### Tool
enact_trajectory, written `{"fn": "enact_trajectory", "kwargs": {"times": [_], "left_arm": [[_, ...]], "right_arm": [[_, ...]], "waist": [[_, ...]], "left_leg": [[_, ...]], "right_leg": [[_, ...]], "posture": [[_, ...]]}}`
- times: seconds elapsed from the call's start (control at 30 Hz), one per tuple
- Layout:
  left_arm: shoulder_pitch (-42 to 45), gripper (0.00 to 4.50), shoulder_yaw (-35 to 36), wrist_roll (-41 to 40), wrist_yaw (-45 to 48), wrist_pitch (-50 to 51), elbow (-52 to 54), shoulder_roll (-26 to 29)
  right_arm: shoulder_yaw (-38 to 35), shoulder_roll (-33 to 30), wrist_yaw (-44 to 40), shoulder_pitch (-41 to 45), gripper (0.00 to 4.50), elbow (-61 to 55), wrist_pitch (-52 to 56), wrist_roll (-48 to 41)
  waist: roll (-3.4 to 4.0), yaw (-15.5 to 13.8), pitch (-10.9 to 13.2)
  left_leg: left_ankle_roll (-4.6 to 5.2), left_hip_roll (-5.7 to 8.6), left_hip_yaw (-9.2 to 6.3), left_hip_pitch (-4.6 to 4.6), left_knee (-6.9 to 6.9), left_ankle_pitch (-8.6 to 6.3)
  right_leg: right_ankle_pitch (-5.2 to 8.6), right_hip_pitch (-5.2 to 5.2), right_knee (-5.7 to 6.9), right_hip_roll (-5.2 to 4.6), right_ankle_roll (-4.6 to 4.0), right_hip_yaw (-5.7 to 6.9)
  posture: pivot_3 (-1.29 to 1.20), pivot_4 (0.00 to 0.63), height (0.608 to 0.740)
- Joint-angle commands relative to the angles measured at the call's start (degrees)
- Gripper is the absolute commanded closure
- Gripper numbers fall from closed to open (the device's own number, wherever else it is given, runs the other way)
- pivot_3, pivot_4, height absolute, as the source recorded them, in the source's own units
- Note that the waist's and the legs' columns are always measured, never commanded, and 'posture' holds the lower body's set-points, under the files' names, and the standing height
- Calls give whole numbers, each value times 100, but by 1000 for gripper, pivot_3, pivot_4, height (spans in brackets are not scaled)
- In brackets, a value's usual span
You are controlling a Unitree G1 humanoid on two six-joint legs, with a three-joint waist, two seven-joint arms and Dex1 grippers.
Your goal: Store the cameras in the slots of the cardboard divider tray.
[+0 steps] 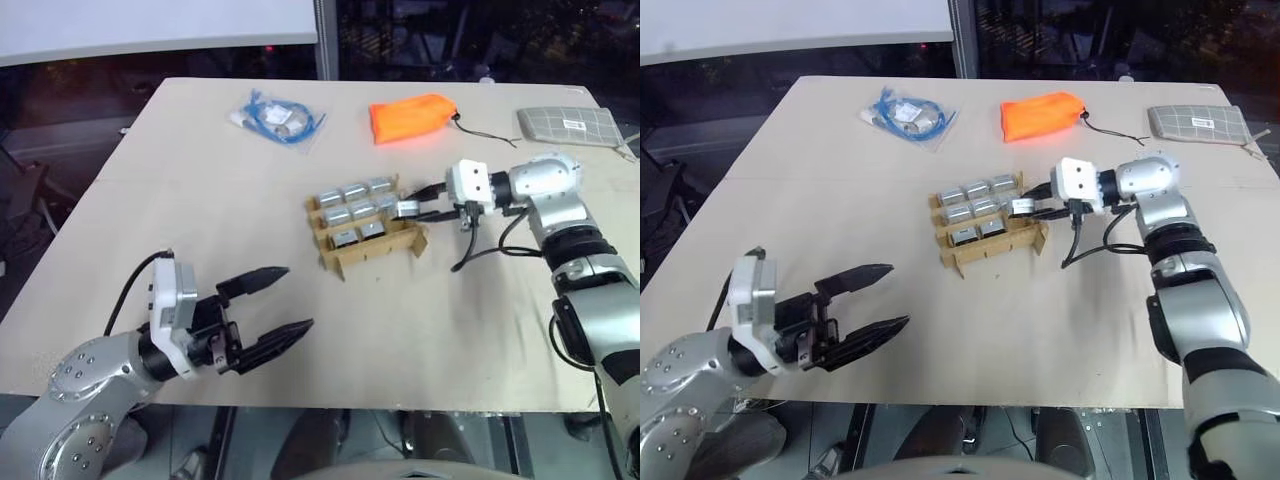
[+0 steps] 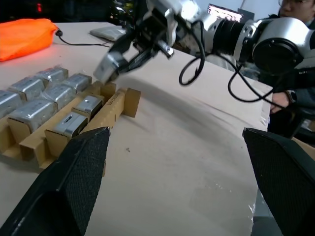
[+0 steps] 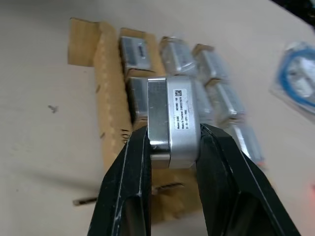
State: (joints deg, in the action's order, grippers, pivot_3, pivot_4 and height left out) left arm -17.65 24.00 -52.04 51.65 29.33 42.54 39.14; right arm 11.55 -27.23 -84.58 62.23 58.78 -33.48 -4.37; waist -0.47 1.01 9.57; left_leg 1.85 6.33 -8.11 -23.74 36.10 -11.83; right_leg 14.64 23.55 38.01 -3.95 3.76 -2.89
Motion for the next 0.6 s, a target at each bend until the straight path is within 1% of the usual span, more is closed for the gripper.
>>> {"fn": "enact_trajectory", "kwargs": {"times": [0.03,0.2,0.3,0.6], "left_arm": [[-206,0,214,-166,-75,-165,330,-23],[-457,0,395,-205,-60,-283,358,-18],[-564,0,447,-187,-118,-366,326,-104],[-753,0,361,-42,-169,-590,335,-228]], "right_arm": [[-7,44,-223,302,3757,233,-371,137],[-27,115,-185,402,3757,535,-452,287],[-30,143,-135,437,3757,644,-478,366],[-23,226,44,546,3757,913,-490,648]], "waist": [[1,1,0],[2,0,1],[2,1,1],[4,16,2]], "left_leg": [[0,0,0,1,-1,0],[-1,0,0,2,-1,0],[-1,0,0,3,-2,0],[-1,-2,4,5,-4,0]], "right_leg": [[0,0,0,0,0,0],[0,1,0,2,-1,0],[0,1,1,2,-1,-1],[-1,1,1,4,-3,-6]], "posture": [[0,150,740],[0,150,740],[0,150,740],[0,150,740]]}}
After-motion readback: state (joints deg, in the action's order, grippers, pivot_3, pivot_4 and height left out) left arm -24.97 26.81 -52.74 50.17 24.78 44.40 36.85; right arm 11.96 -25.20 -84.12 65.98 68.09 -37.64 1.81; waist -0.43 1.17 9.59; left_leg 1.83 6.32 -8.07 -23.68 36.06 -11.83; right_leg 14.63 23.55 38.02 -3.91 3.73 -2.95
